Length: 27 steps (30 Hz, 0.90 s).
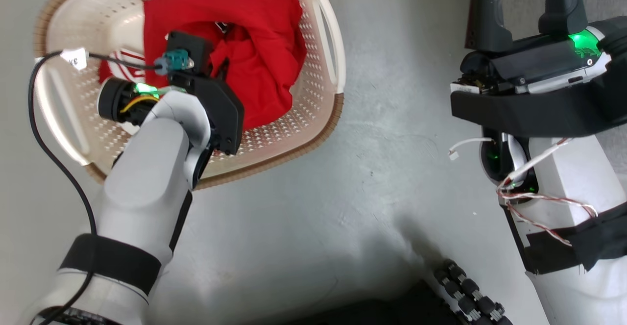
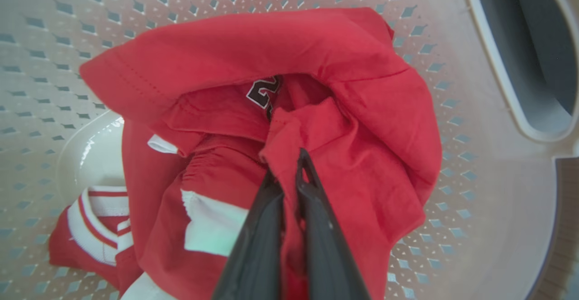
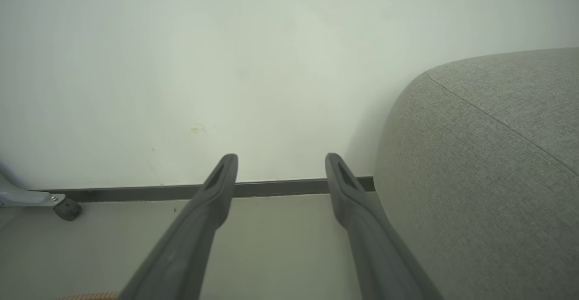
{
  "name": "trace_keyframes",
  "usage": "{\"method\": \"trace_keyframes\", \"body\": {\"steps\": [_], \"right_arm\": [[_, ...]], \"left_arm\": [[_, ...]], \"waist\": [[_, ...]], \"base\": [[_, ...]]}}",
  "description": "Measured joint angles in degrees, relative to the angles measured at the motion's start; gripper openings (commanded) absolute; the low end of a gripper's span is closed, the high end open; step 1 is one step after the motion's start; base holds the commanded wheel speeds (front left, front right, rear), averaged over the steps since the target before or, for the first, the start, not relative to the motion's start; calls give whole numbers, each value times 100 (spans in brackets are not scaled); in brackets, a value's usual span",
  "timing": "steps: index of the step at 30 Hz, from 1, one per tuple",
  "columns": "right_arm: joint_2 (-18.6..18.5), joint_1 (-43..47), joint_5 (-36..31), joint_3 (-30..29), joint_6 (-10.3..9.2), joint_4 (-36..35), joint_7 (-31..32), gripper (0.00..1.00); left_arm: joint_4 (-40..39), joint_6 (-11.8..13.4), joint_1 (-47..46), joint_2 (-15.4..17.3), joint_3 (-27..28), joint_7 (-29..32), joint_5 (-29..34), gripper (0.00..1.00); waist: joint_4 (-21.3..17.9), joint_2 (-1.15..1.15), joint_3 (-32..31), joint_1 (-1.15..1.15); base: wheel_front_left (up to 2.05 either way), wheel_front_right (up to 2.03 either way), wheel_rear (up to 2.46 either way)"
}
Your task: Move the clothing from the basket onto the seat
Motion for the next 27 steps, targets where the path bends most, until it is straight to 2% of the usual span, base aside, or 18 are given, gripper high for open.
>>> {"method": "trace_keyframes", "body": {"steps": [11,27], "right_arm": [[-175,113,-49,-171,0,524,0,100],[-432,706,52,-352,45,1037,0,100]], "left_arm": [[5,-198,404,-148,4,-690,-157,0],[-109,-297,1188,-219,40,-1705,-503,0]], "waist": [[345,0,-631,0],[853,0,-1761,-1]], "base": [[0,0,0],[0,0,0]]}}
